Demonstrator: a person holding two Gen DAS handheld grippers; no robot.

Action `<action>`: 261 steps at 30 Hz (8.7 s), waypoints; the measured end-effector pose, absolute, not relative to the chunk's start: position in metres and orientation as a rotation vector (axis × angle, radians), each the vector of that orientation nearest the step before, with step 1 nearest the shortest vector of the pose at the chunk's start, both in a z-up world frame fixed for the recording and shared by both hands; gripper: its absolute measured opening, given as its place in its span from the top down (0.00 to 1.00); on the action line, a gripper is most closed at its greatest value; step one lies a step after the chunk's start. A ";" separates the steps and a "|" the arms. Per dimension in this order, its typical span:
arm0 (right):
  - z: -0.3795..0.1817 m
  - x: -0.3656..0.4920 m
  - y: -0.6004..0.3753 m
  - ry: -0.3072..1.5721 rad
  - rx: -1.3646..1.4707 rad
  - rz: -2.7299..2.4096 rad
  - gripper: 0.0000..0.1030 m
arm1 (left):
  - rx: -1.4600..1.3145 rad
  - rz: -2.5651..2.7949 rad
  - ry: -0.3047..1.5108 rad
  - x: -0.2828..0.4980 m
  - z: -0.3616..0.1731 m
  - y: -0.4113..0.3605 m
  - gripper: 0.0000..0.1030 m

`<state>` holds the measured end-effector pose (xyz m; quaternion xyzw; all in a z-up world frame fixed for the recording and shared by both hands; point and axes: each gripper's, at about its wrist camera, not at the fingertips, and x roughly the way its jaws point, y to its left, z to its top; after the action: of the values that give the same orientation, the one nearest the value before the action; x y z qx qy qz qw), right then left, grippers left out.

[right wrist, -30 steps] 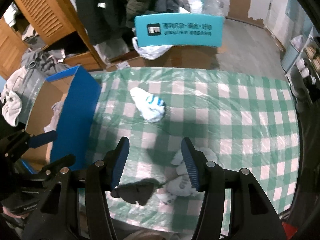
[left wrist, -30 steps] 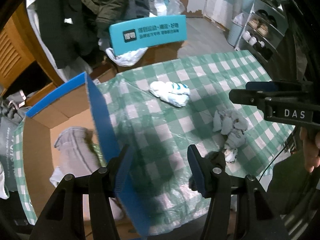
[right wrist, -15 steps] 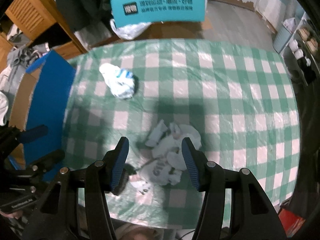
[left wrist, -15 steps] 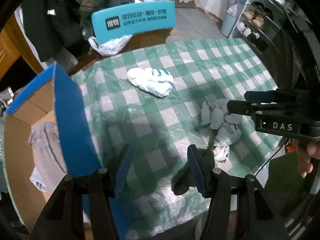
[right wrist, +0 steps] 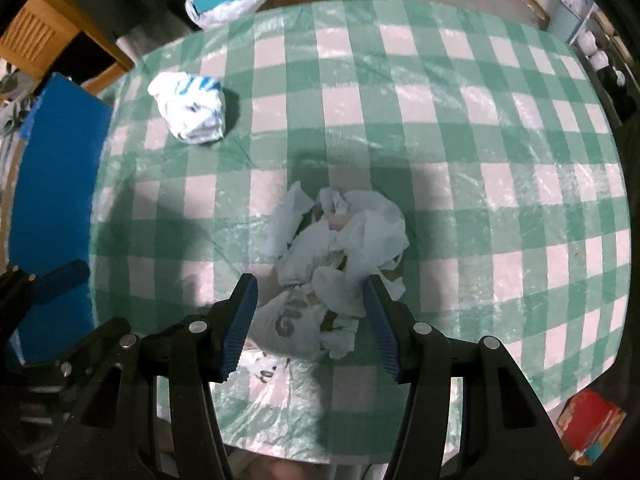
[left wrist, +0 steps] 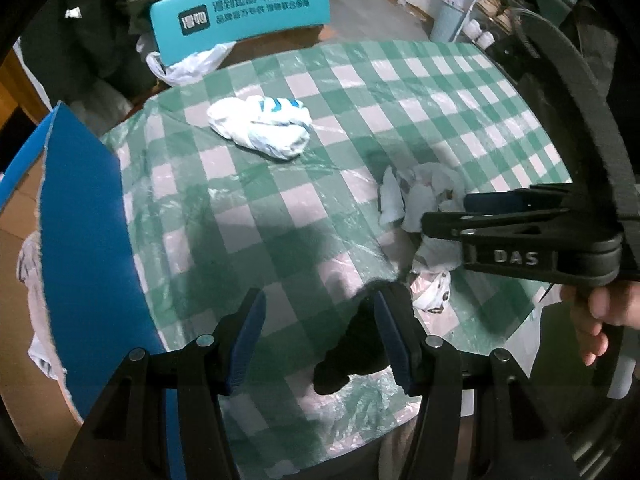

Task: Organize soft objects
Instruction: 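Grasp the crumpled white plastic bag with the right tool while the left tool grasps the black sock, then lift and carry the white plastic bag and black sock with both tools over the box, then open both tools to drop the plastic bag and black sock into the box, then move both open tools back from the box toward the white tissue and sock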

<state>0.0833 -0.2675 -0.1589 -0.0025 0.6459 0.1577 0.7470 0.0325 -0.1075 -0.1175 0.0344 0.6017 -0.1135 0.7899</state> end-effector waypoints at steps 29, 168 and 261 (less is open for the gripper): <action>-0.182 0.085 -0.285 1.474 -0.063 0.254 0.46 | 0.171 -0.318 1.397 0.022 -0.163 -0.144 0.31; -0.024 0.039 0.009 1.103 -0.239 0.802 0.55 | -0.210 0.204 1.041 -0.033 -0.033 0.145 0.63; -0.131 0.112 -0.243 1.319 0.001 0.322 0.41 | -0.046 -0.056 1.243 0.061 -0.090 -0.054 0.42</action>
<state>0.1121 -0.2432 -0.1309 0.0006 0.6099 0.1488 0.7784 0.0613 -0.0540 -0.0897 -0.0217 0.5823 -0.0261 0.8123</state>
